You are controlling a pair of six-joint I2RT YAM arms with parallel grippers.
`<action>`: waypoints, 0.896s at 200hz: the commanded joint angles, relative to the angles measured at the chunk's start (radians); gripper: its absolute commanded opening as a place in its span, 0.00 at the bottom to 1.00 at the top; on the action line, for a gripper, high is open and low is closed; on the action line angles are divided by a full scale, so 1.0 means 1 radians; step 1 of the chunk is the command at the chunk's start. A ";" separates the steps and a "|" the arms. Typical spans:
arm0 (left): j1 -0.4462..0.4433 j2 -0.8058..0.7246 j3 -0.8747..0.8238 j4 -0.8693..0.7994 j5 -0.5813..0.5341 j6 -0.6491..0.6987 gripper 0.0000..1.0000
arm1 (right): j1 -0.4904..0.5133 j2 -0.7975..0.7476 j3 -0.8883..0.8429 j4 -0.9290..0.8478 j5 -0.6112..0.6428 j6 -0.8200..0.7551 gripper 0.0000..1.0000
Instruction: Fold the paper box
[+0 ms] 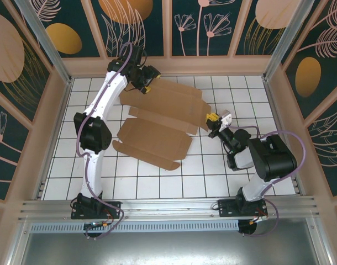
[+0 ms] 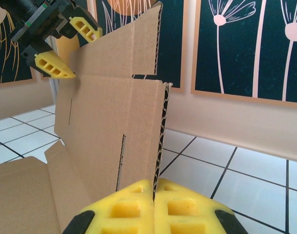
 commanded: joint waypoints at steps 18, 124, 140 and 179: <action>0.005 -0.027 -0.094 0.042 0.012 0.003 0.39 | 0.007 -0.031 -0.015 0.096 0.040 -0.020 0.00; 0.005 -0.150 -0.338 0.265 0.062 0.021 0.00 | 0.009 -0.272 -0.001 -0.133 0.057 0.026 0.37; 0.003 -0.218 -0.471 0.389 0.083 0.022 0.00 | 0.006 -0.340 0.031 -0.206 0.074 0.065 0.37; 0.003 -0.301 -0.666 0.584 0.146 0.032 0.00 | 0.025 -0.442 0.325 -0.829 0.005 0.256 0.26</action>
